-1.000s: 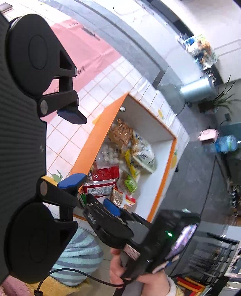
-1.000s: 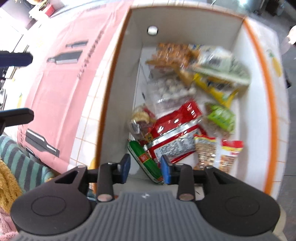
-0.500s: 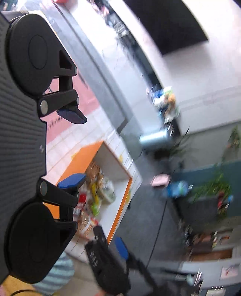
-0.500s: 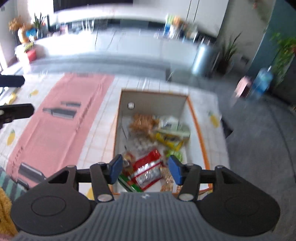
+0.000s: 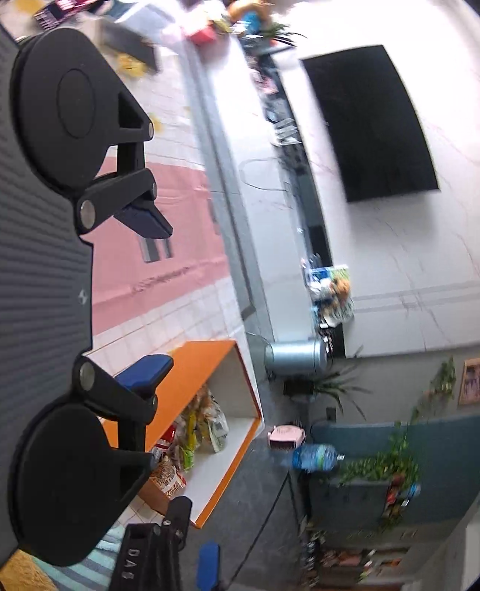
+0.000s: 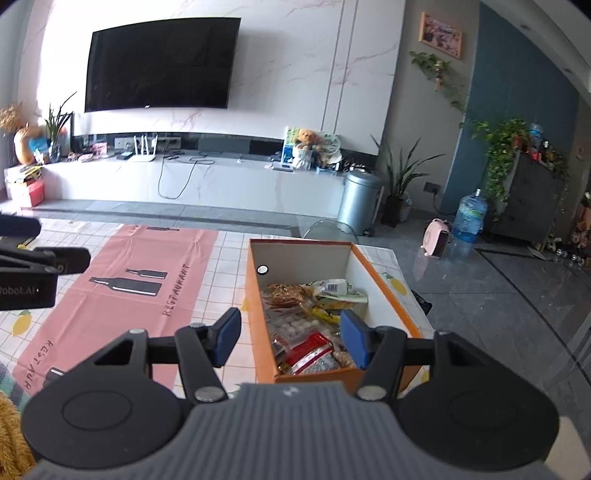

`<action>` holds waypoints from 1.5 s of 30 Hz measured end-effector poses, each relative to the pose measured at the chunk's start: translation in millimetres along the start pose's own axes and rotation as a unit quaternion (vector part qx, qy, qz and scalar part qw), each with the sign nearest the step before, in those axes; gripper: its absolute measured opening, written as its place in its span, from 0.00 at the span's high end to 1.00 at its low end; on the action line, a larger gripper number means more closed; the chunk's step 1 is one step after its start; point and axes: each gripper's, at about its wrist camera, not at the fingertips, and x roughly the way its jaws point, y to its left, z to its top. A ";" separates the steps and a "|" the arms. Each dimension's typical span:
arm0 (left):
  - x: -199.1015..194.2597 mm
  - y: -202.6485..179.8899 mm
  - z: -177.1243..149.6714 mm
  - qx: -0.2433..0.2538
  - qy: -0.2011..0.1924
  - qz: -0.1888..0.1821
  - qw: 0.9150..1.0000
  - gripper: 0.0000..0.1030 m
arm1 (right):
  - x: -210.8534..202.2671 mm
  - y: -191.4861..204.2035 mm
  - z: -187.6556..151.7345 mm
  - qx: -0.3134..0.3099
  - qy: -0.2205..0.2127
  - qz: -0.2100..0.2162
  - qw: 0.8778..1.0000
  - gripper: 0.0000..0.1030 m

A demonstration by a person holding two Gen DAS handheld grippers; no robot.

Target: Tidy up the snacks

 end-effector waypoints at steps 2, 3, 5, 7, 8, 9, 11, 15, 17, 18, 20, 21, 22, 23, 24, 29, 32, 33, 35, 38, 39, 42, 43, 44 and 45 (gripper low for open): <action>0.4 3.2 -7.9 -0.019 0.007 -0.001 1.000 0.16 | -1.6 5.0 -8.1 0.008 0.001 0.000 1.000 0.44; -0.8 5.5 -12.5 -0.027 0.010 0.002 1.000 0.15 | -1.4 7.2 -11.6 0.009 0.001 0.005 1.000 0.44; 1.2 6.8 -18.7 -0.032 0.012 0.008 0.999 0.15 | 0.8 12.2 -17.5 0.009 0.001 0.013 1.000 0.44; 2.1 7.2 -25.0 -0.037 0.015 0.019 0.999 0.15 | 2.7 17.8 -23.4 0.009 0.005 0.025 1.000 0.44; 2.9 7.0 -28.2 -0.039 0.016 0.024 0.999 0.15 | 4.4 19.9 -25.7 0.009 0.008 0.030 0.999 0.44; 5.1 7.5 -30.5 -0.041 0.019 0.025 0.999 0.15 | 6.8 22.8 -28.2 0.008 0.011 0.035 0.999 0.44; 10.9 8.6 -34.7 -0.046 0.032 0.024 0.998 0.15 | 12.6 26.5 -33.3 0.009 0.018 0.040 0.999 0.44; 18.5 8.7 -41.3 -0.052 0.051 0.026 0.997 0.15 | 25.3 27.9 -37.5 0.011 0.032 0.045 0.998 0.44; 20.1 8.2 -42.6 -0.050 0.055 0.027 0.997 0.15 | 29.4 25.8 -37.9 0.015 0.034 0.046 0.998 0.44; 21.4 7.5 -43.7 -0.050 0.057 0.027 0.997 0.15 | 31.2 25.0 -37.9 0.017 0.034 0.046 0.998 0.44; 23.0 7.6 -44.5 -0.051 0.064 0.025 0.996 0.15 | 34.5 22.2 -38.5 0.019 0.035 0.046 0.998 0.44; 24.3 7.9 -44.8 -0.052 0.069 0.024 0.996 0.15 | 35.6 21.7 -39.0 0.019 0.035 0.046 0.998 0.44; 24.7 7.5 -45.5 -0.052 0.071 0.023 0.996 0.15 | 36.4 21.5 -39.7 0.020 0.035 0.046 0.998 0.44; 24.8 7.1 -46.2 -0.052 0.072 0.023 0.996 0.15 | 37.9 20.9 -40.5 0.020 0.036 0.046 0.998 0.44; 25.6 6.0 -45.8 -0.051 0.075 0.024 0.996 0.15 | 38.8 20.2 -40.9 0.020 0.038 0.047 0.998 0.44; 27.2 4.1 -47.5 -0.051 0.085 0.025 0.995 0.15 | 39.2 20.7 -42.8 0.019 0.042 0.050 0.998 0.44; 26.6 4.4 -46.8 -0.051 0.086 0.024 0.995 0.15 | 39.2 21.2 -43.4 0.017 0.041 0.051 0.998 0.44; 26.3 4.4 -46.4 -0.051 0.086 0.024 0.995 0.15 | 39.2 21.4 -43.4 0.017 0.041 0.051 0.998 0.44; 26.6 5.3 -45.7 -0.051 0.085 0.024 0.995 0.15 | 38.1 21.3 -43.3 0.016 0.041 0.051 0.998 0.44; 26.1 6.1 -45.5 -0.053 0.086 0.024 0.995 0.15 | 37.0 22.5 -43.7 0.014 0.040 0.053 0.998 0.44; 25.8 6.5 -45.2 -0.054 0.087 0.025 0.994 0.15 | 36.6 23.0 -43.7 0.014 0.040 0.053 0.998 0.44; 25.1 7.6 -45.6 -0.056 0.088 0.026 0.994 0.15 | 35.0 23.7 -43.7 0.012 0.039 0.055 0.998 0.44; 24.7 7.9 -45.9 -0.057 0.088 0.026 0.994 0.15 | 34.7 24.0 -43.5 0.012 0.038 0.055 0.998 0.44; 24.4 8.1 -45.9 -0.057 0.088 0.026 0.994 0.15 | 34.0 24.3 -43.3 0.012 0.038 0.055 0.998 0.44; 24.7 8.2 -45.8 -0.057 0.089 0.025 0.994 0.15 | 33.6 24.0 -43.2 0.012 0.037 0.055 0.998 0.44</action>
